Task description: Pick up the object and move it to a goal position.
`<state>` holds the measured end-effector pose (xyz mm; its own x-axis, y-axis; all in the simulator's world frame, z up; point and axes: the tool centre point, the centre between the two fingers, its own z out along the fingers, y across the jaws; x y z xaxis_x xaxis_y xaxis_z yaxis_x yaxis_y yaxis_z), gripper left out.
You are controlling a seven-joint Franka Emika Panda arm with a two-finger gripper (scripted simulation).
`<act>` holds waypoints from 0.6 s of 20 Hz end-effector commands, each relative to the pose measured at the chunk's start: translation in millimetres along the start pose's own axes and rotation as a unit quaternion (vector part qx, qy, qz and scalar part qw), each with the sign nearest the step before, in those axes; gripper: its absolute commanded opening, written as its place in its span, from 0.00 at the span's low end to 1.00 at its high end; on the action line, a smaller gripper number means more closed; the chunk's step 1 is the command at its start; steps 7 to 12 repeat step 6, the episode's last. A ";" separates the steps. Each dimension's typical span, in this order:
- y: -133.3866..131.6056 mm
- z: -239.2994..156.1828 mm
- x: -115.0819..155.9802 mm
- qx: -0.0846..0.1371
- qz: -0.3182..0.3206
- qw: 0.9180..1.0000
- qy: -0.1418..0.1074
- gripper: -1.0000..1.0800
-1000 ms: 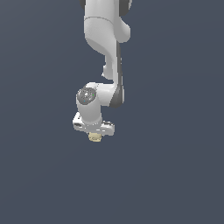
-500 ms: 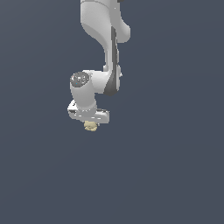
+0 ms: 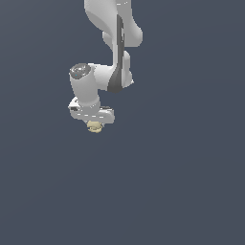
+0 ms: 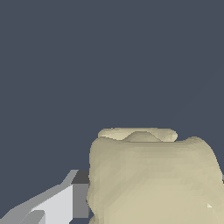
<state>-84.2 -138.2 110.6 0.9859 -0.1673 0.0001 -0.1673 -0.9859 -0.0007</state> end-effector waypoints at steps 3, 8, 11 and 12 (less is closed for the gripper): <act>6.9 -6.6 -8.6 0.000 0.000 1.000 0.000 0.00; 8.4 -8.1 -9.6 0.000 0.000 1.000 0.000 0.00; 8.4 -8.1 -9.6 0.000 0.000 1.000 0.000 0.00; 8.4 -8.1 -9.6 0.000 0.000 1.000 0.000 0.00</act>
